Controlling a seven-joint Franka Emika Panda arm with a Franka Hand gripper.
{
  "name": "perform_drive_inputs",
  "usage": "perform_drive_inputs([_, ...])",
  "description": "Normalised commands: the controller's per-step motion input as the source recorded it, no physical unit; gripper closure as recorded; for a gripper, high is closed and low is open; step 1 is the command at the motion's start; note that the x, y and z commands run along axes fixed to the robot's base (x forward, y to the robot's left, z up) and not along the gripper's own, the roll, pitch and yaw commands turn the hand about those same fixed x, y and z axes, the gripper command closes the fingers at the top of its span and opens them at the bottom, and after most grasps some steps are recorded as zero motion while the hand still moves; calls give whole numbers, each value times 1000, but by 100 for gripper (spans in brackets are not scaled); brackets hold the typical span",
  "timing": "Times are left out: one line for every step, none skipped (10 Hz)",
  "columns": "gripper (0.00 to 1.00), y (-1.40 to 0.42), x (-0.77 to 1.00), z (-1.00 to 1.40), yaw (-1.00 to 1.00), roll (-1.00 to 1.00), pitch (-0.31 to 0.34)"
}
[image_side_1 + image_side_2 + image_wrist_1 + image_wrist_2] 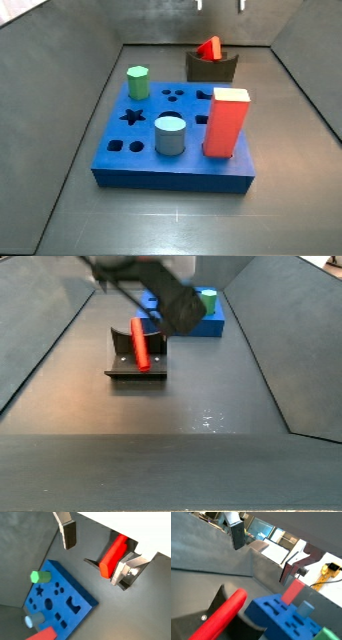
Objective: Pick up the square-circle object. Move up. Place the square-circle object on the fixture. Regrasp the square-circle object. Move to above the board. Insert the square-circle object.
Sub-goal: Regrasp the square-circle object.
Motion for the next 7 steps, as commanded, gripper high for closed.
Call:
perform_drive_inputs([0, 4, -26, 285, 16, 53, 101])
perform_drive_inputs([0, -923, -106, 450, 22, 1000, 78])
perform_drive_inputs([0, -862, -84, 285, 20, 1000, 72])
perform_drive_inputs([0, -775, -95, 211, 19, 1000, 65])
perform_drive_inputs([0, -573, -98, 78, 17, 1000, 55])
perform_drive_inputs([0, -464, -85, 54, 17, 1000, 53])
perform_drive_inputs([0, -222, -53, 38, 16, 1000, 50])
